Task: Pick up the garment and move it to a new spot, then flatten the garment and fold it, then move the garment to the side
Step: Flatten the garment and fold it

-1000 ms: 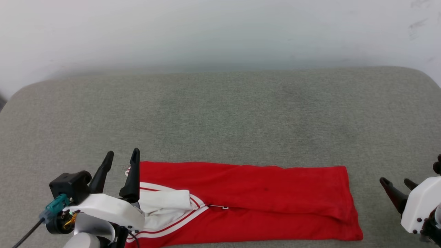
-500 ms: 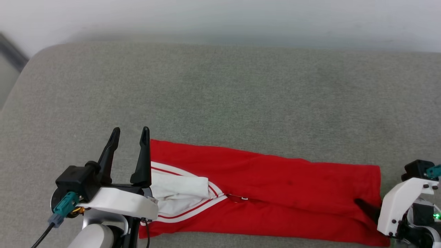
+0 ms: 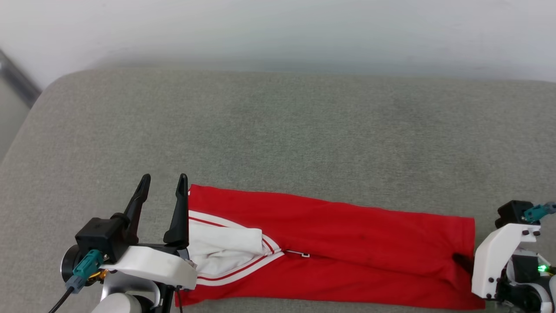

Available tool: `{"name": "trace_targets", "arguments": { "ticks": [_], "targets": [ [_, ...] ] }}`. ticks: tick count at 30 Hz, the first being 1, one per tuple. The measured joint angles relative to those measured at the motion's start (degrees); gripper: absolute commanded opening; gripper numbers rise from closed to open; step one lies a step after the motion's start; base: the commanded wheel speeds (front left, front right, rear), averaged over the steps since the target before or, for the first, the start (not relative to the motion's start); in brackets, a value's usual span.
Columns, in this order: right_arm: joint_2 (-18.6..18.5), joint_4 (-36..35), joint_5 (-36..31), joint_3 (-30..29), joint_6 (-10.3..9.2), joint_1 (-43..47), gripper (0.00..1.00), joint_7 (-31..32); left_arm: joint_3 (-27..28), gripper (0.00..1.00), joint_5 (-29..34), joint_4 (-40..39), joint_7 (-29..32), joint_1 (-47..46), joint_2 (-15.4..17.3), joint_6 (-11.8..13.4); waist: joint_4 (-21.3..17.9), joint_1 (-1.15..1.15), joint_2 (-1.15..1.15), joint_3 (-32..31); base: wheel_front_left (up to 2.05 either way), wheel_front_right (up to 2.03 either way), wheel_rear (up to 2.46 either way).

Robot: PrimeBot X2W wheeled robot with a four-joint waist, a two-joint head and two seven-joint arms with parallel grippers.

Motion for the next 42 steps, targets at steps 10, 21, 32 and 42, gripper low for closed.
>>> {"name": "trace_targets", "arguments": {
  "ticks": [10, 21, 32, 42],
  "targets": [
    [-4.2, -2.7, -2.3, -8.5, 0.01, -0.5, 0.00, 1.1, -0.2, 1.00, 0.0, -1.0, 0.4, 1.2, 0.4, 1.4, -3.5, 0.00, 0.00, -2.4, 0.00, 0.00, 0.00],
    [11.3, -4.3, 21.4, -22.4, 0.00, -4.1, 0.00, 19.4, -0.8, 1.00, 0.0, -1.5, 1.2, 1.1, 0.8, 1.4, -4.2, 0.00, 0.00, -2.4, 0.00, 0.00, 0.00],
    [11.6, 7.9, 47.1, 3.2, -0.01, -8.0, 0.00, 9.2, -2.8, 1.00, 0.4, -0.6, 2.5, -2.0, 0.1, -0.3, -0.4, 0.00, 0.00, -1.1, 0.00, 0.00, 0.00],
    [11.7, 12.4, 45.7, 24.1, -0.01, -13.3, 1.00, -4.6, -3.3, 1.00, -0.2, 1.7, 2.0, -3.4, -0.6, -1.2, 3.4, 0.00, 0.00, 1.2, 0.00, 0.00, 0.00]
  ]
}}
